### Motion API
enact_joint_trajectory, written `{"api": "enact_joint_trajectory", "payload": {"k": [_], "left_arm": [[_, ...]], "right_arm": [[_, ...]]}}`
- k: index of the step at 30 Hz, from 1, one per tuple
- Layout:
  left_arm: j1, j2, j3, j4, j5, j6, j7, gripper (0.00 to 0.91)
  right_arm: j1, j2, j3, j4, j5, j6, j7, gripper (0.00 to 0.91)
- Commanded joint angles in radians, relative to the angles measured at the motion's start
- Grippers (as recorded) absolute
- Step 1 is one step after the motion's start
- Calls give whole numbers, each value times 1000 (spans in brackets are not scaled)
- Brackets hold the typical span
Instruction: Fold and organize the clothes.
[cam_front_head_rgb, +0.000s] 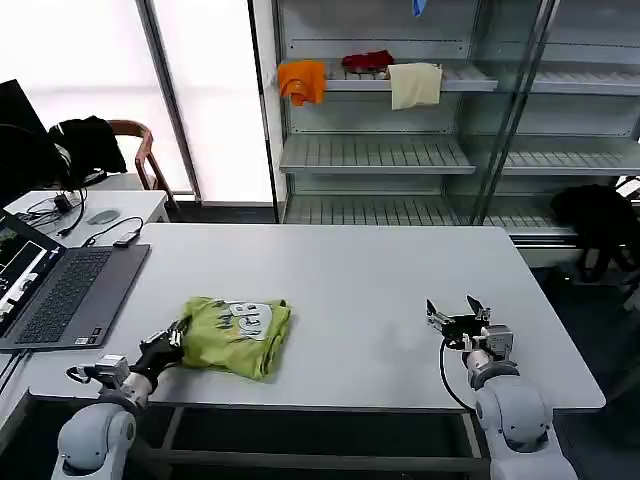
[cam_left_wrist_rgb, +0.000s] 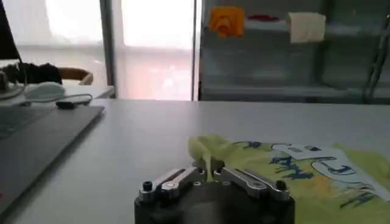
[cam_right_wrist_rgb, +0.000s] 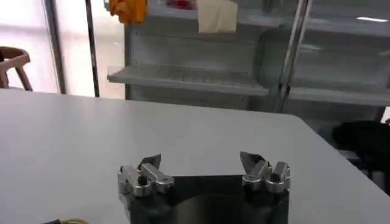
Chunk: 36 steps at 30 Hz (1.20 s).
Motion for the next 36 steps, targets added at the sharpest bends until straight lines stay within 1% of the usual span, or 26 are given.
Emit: {"api": "enact_joint_trajectory", "payload": {"k": [1, 5, 8, 13, 16, 18, 19, 20, 21, 22, 23, 24, 25, 26, 27, 28, 30, 31, 34, 36], "left_arm": [[-43, 208, -220, 18, 310, -102, 81, 0], [-62, 333, -274, -14, 333, -97, 115, 0], [-69, 374, -277, -46, 323, -72, 133, 0], [-76, 395, -256, -109, 348, -37, 137, 0], [-76, 416, -237, -171, 323, 11, 137, 0], [-68, 417, -214, -212, 327, 39, 136, 0], [-56, 406, -194, -246, 339, 52, 137, 0], [-23, 380, -153, -291, 383, 51, 137, 0], [-11, 364, -124, -300, 412, 51, 136, 0], [6, 325, -67, -318, 435, 48, 132, 0], [26, 240, 15, -321, 519, 33, 120, 0], [35, 216, 61, -312, 574, 25, 115, 0], [45, 113, 134, -287, 668, 1, 106, 0], [49, 59, 173, -267, 713, -13, 94, 0], [48, 27, 197, -241, 749, -22, 88, 0], [47, -29, 242, -205, 788, -35, 69, 0], [34, -86, 301, -171, 814, -33, 39, 0], [27, -101, 321, -163, 816, -30, 34, 10], [-8, -126, 372, -161, 784, 1, 4, 10], [-32, -124, 401, -168, 672, 46, -30, 10]], "right_arm": [[1, 7, -1, -20, 2, 19, -8, 907], [-2, 17, -6, -32, 2, 31, -16, 907], [-7, 23, -6, -32, 2, 38, -20, 907], [-23, 16, 2, -26, 12, 43, -21, 907], [-42, -1, 3, -23, 12, 58, -28, 907], [-60, -7, 12, -21, 13, 69, -30, 907], [-67, -8, 16, -21, 16, 75, -30, 907], [-76, -9, 23, -19, 20, 82, -29, 907], [-79, -9, 24, -18, 21, 83, -29, 907], [-84, -9, 27, -17, 22, 88, -29, 907], [-94, -10, 32, -13, 24, 93, -28, 907], [-97, -10, 33, -12, 24, 95, -27, 907], [-108, -12, 34, -8, 23, 102, -26, 907], [-121, -12, 36, -5, 22, 110, -25, 907], [-128, -12, 38, -3, 22, 110, -24, 907], [-139, -10, 42, 0, 22, 116, -24, 907], [-156, -11, 47, 5, 22, 123, -21, 907], [-163, -11, 49, 8, 21, 124, -21, 907], [-177, -13, 55, 30, 21, 123, -20, 907], [-178, -11, 55, 46, 19, 118, -19, 907]]}}
